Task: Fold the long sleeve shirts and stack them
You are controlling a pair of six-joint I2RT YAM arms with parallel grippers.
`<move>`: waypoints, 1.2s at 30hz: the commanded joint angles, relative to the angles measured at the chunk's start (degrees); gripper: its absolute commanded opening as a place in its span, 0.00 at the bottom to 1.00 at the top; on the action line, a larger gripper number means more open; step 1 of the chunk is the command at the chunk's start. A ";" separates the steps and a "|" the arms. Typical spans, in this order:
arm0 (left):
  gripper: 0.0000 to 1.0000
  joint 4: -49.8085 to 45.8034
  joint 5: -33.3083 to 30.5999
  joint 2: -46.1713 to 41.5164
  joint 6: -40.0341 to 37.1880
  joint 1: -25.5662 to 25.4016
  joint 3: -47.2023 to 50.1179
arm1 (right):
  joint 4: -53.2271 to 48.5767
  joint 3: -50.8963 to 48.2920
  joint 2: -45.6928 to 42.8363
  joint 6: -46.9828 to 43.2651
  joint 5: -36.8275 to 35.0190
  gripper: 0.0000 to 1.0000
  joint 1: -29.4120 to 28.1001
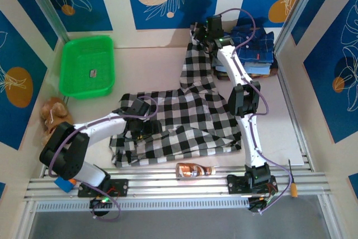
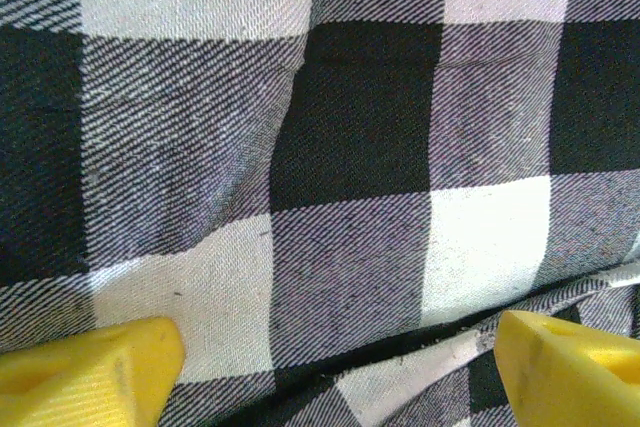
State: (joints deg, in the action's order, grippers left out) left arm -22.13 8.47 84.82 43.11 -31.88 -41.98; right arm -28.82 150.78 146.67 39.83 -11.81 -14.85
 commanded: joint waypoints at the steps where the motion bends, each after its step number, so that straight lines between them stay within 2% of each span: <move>1: 0.87 -8.21 -0.91 1.82 0.79 0.69 3.91 | 4.04 2.33 -2.61 2.46 1.43 0.00 0.36; 11: 0.87 -7.75 -0.95 0.28 1.85 0.68 5.33 | 12.97 2.45 -1.96 4.52 5.49 0.00 0.35; 18: 0.88 -12.34 -2.56 -2.74 0.83 0.68 0.64 | 12.81 3.90 0.08 4.99 9.60 0.08 -0.32; 22: 0.89 -19.79 -5.32 -6.08 -1.15 0.77 -8.28 | 9.96 4.10 0.20 5.80 12.26 0.20 -0.67; 24: 0.91 -22.14 -6.16 -7.74 -1.75 0.90 -12.23 | 8.81 4.21 0.13 6.25 14.31 0.34 -0.96; 26: 0.93 -23.16 -6.12 -8.94 -2.19 1.23 -15.80 | 7.51 4.49 -0.04 5.86 17.10 0.54 -1.43; 28: 0.93 -23.81 -5.85 -9.41 -2.45 1.99 -18.06 | 4.34 5.39 -0.45 4.14 19.79 0.67 -1.66; 32: 0.95 -26.39 -6.34 -9.85 -2.72 7.34 -20.18 | -10.30 4.43 -3.91 -0.43 19.09 0.75 -1.38; 36: 0.95 -28.36 -7.27 -9.36 -4.89 15.33 -20.96 | -20.14 -6.28 -10.25 -6.62 14.08 0.76 -1.30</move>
State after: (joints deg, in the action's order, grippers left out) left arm -45.41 3.01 75.11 40.53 -20.64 -61.67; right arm -36.95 149.38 142.67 39.16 4.56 -16.45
